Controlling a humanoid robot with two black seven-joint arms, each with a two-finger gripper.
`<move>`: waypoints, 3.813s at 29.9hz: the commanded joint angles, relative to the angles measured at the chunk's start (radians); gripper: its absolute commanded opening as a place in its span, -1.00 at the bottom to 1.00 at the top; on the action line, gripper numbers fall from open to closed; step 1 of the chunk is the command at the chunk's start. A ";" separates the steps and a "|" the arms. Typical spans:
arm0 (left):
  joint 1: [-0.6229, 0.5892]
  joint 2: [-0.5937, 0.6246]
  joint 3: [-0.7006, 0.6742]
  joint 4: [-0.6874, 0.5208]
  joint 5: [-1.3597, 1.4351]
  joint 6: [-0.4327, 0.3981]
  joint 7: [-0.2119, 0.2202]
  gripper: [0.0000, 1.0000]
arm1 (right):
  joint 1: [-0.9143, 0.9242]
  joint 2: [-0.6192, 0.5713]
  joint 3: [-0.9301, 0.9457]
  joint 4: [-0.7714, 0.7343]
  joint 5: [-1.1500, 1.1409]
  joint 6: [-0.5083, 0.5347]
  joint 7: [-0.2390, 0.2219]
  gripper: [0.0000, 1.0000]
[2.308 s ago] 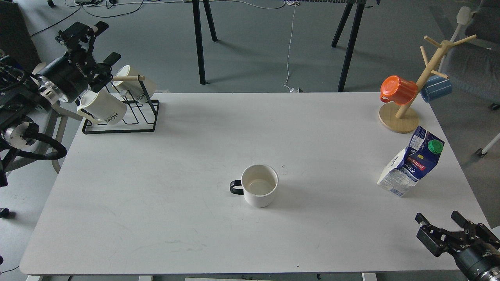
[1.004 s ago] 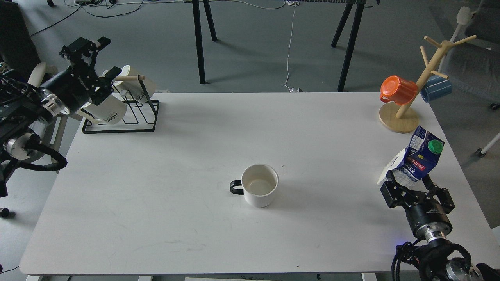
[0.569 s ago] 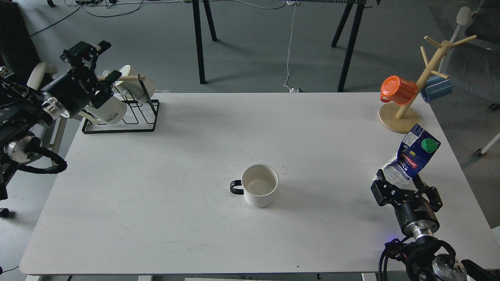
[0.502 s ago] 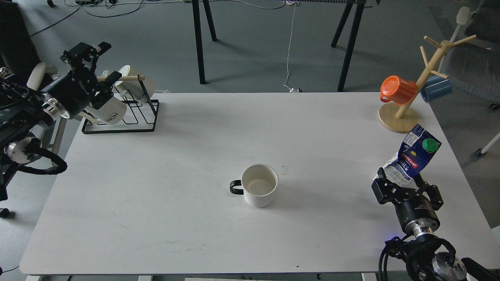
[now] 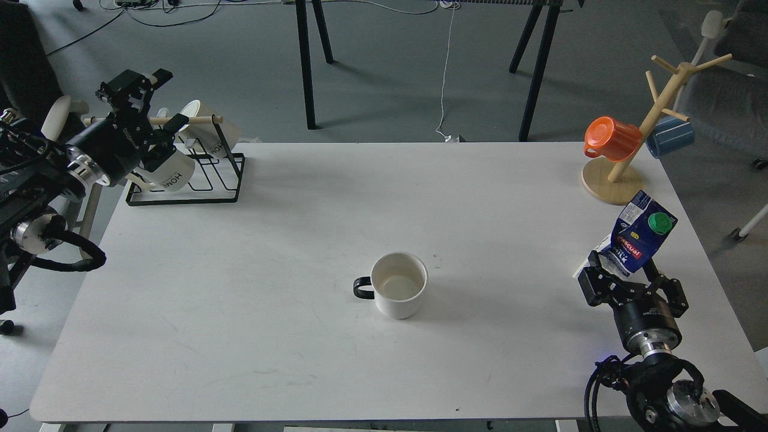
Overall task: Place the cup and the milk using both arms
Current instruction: 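Lift the milk carton with the right gripper, then carry the milk carton beside the white mug and lower it onto the table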
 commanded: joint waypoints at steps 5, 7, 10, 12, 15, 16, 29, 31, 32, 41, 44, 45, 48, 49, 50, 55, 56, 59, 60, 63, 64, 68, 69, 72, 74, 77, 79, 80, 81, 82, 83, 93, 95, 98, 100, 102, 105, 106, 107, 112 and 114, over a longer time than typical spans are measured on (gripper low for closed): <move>0.000 -0.008 0.000 0.014 0.000 0.000 0.000 0.74 | 0.002 0.000 -0.001 -0.007 0.000 0.000 -0.002 0.78; 0.000 -0.008 0.000 0.014 0.000 0.000 0.000 0.74 | 0.002 0.000 -0.001 -0.007 -0.001 0.000 -0.002 0.67; 0.000 -0.008 0.000 0.014 0.000 0.000 0.000 0.74 | 0.002 0.000 -0.002 -0.007 -0.003 0.000 -0.002 0.46; 0.000 -0.008 0.000 0.014 0.000 0.000 0.000 0.74 | 0.003 0.000 -0.002 -0.008 -0.015 0.000 -0.002 0.30; 0.000 -0.008 0.000 0.014 0.000 0.000 0.000 0.74 | 0.003 0.000 -0.001 -0.008 -0.024 0.000 -0.002 0.19; 0.000 -0.008 0.000 0.016 -0.001 0.000 0.000 0.74 | 0.003 0.000 -0.001 -0.008 -0.024 0.000 -0.002 0.18; 0.000 -0.020 0.000 0.045 0.000 0.000 0.000 0.75 | 0.003 0.000 -0.001 -0.008 -0.043 0.000 -0.002 0.00; 0.000 -0.020 0.000 0.045 0.000 0.000 0.000 0.75 | 0.003 0.000 -0.002 -0.008 -0.043 0.000 -0.002 -0.07; 0.000 -0.020 0.000 0.045 0.000 0.000 0.000 0.75 | 0.003 0.000 -0.002 -0.008 -0.043 0.000 -0.002 -0.10; 0.000 -0.020 0.000 0.059 0.000 0.000 0.000 0.76 | 0.002 0.002 -0.002 -0.008 -0.069 0.000 -0.002 -0.25; 0.000 -0.022 0.000 0.059 0.000 0.000 0.000 0.76 | 0.002 0.000 -0.005 -0.008 -0.069 0.000 -0.002 -0.28; 0.000 -0.020 0.000 0.059 0.000 0.000 0.000 0.76 | 0.002 0.000 -0.005 -0.008 -0.070 0.000 -0.002 -0.29; 0.000 -0.022 0.000 0.059 0.000 0.000 0.000 0.77 | 0.000 0.000 -0.007 -0.014 -0.075 0.000 -0.002 -0.29; 0.000 -0.022 0.000 0.059 0.000 0.000 0.000 0.77 | 0.000 0.002 -0.005 -0.014 -0.083 0.000 -0.002 -0.29; 0.000 -0.022 0.000 0.059 0.000 0.000 0.000 0.77 | 0.000 0.002 -0.005 -0.014 -0.090 0.000 -0.002 -0.29; 0.000 -0.020 0.000 0.059 0.000 0.000 0.000 0.77 | -0.001 0.002 -0.007 -0.014 -0.106 0.000 -0.002 -0.34; 0.000 -0.020 0.000 0.059 0.000 0.000 0.000 0.78 | -0.003 0.002 -0.007 -0.014 -0.106 0.000 -0.002 -0.34; 0.000 -0.022 0.000 0.063 0.000 0.000 0.000 0.78 | -0.005 0.002 -0.010 -0.014 -0.107 0.000 -0.002 -0.39; 0.000 -0.022 0.000 0.066 0.000 0.000 0.000 0.78 | -0.005 0.002 -0.011 -0.014 -0.110 0.000 -0.002 -0.39; 0.002 -0.022 0.000 0.073 0.000 0.000 0.000 0.78 | -0.008 0.002 -0.010 -0.013 -0.132 0.000 -0.002 -0.41; 0.002 -0.022 0.002 0.073 -0.001 0.000 0.000 0.78 | -0.008 0.002 -0.010 -0.013 -0.135 0.000 -0.002 -0.41; 0.000 -0.022 0.002 0.073 0.000 0.000 0.000 0.78 | -0.009 0.000 -0.013 -0.010 -0.136 0.000 -0.002 -0.42; 0.000 -0.022 0.002 0.073 0.000 0.000 0.000 0.78 | -0.009 0.000 -0.014 -0.010 -0.138 0.000 -0.002 -0.42; 0.000 -0.022 0.002 0.073 -0.001 0.000 0.000 0.78 | -0.009 0.002 -0.013 -0.008 -0.150 0.000 -0.002 -0.42; 0.000 -0.022 0.002 0.073 -0.001 0.000 0.000 0.78 | -0.008 0.002 -0.013 -0.008 -0.163 0.000 -0.002 -0.42; 0.002 -0.022 0.002 0.073 0.000 0.000 0.000 0.78 | -0.005 0.002 -0.010 -0.005 -0.166 0.000 -0.002 -0.43; 0.002 -0.022 0.002 0.074 0.000 0.000 0.000 0.78 | -0.002 0.002 -0.011 0.000 -0.170 0.000 -0.002 -0.44; 0.002 -0.022 0.002 0.076 -0.001 0.000 0.000 0.78 | 0.000 0.002 -0.011 0.001 -0.176 0.000 -0.002 -0.44; 0.002 -0.022 0.002 0.077 0.000 0.000 0.000 0.78 | 0.002 0.002 -0.010 0.003 -0.182 0.000 -0.002 -0.44; 0.002 -0.022 0.002 0.077 -0.001 0.000 0.000 0.78 | 0.002 0.002 -0.010 0.004 -0.187 0.000 -0.002 -0.44; 0.002 -0.022 0.002 0.077 -0.001 0.000 0.000 0.78 | 0.003 0.002 -0.010 0.006 -0.189 0.000 -0.002 -0.44; 0.002 -0.022 0.002 0.077 0.000 0.000 0.000 0.78 | 0.014 0.011 -0.014 0.088 -0.302 0.000 -0.003 -0.44; 0.003 -0.020 0.002 0.077 0.000 0.000 0.000 0.78 | 0.014 0.021 -0.019 0.111 -0.328 0.000 -0.003 -0.44; 0.009 -0.019 0.002 0.077 0.000 0.000 0.000 0.78 | 0.014 0.046 -0.047 0.131 -0.365 0.000 -0.003 -0.44; 0.009 -0.017 0.002 0.077 0.000 0.000 0.000 0.78 | 0.012 0.057 -0.080 0.142 -0.380 0.000 -0.003 -0.44; 0.009 -0.017 0.002 0.079 0.000 0.000 0.000 0.78 | 0.011 0.067 -0.108 0.151 -0.388 0.000 -0.003 -0.44; 0.009 -0.017 0.002 0.077 0.000 0.000 0.000 0.78 | 0.008 0.092 -0.133 0.151 -0.405 0.000 -0.003 -0.44; 0.009 -0.019 0.003 0.077 0.000 0.000 0.000 0.78 | 0.005 0.100 -0.140 0.151 -0.417 0.000 -0.003 -0.44; 0.009 -0.019 0.003 0.077 0.000 0.000 0.000 0.78 | 0.002 0.106 -0.145 0.153 -0.428 0.000 -0.003 -0.43; 0.009 -0.019 0.002 0.079 0.000 0.000 0.000 0.78 | -0.014 0.133 -0.176 0.162 -0.449 0.000 -0.003 -0.43; 0.009 -0.019 0.002 0.079 0.000 0.000 0.000 0.78 | -0.023 0.140 -0.179 0.162 -0.451 0.000 -0.003 -0.43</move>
